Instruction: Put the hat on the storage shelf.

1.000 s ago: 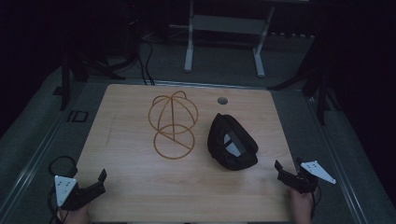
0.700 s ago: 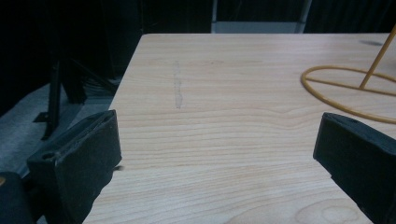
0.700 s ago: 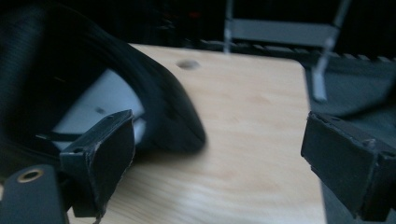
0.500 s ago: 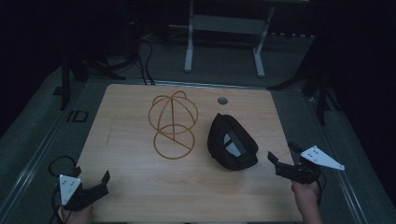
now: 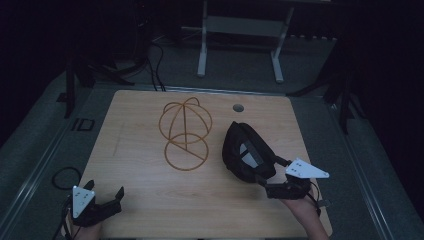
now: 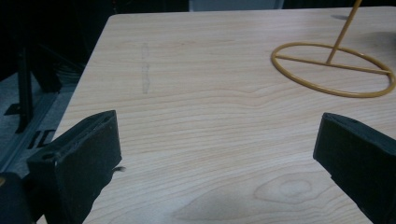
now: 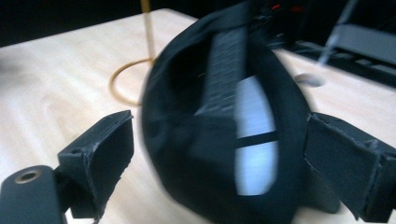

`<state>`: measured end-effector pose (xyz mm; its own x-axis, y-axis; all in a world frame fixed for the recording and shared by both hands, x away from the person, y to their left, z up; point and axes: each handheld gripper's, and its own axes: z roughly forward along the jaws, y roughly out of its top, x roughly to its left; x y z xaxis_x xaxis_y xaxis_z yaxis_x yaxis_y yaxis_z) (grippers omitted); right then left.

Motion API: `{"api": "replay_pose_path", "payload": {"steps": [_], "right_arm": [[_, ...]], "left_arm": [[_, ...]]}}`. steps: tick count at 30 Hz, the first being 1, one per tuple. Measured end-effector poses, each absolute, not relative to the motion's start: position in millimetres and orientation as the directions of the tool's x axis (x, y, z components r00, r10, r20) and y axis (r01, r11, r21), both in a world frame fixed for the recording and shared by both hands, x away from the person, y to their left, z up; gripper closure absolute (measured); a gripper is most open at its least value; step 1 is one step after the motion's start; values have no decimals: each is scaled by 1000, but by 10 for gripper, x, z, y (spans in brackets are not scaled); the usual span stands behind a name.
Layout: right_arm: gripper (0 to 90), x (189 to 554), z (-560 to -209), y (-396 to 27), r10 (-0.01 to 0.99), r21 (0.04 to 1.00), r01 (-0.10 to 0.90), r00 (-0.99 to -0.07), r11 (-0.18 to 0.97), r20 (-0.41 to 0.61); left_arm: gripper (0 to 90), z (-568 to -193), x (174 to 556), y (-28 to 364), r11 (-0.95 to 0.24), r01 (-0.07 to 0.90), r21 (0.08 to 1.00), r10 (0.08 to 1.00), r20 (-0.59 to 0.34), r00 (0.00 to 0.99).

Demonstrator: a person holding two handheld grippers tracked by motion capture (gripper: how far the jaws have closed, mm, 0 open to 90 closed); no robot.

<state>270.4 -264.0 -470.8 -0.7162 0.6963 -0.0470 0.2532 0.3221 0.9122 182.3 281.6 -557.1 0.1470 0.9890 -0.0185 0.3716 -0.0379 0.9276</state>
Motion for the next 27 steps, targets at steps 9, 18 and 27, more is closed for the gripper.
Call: {"api": "replay_pose_path", "payload": {"steps": [9,18,27], "right_arm": [[84,2793,-5096,-2409,705,852,283,-697,441,-134],[384,2903,-5258,-2382,689,825,259,-697,502,-200],[882,2980,-5243,-2403,599,775,211,-760,596,-254]], "left_arm": [[14,-5574,1829,2815,-33,371,928,989,-22,143],[14,-5586,1840,2834,-15,376,926,990,-40,137],[14,-5591,1850,2820,-16,381,925,988,-44,148]]}}
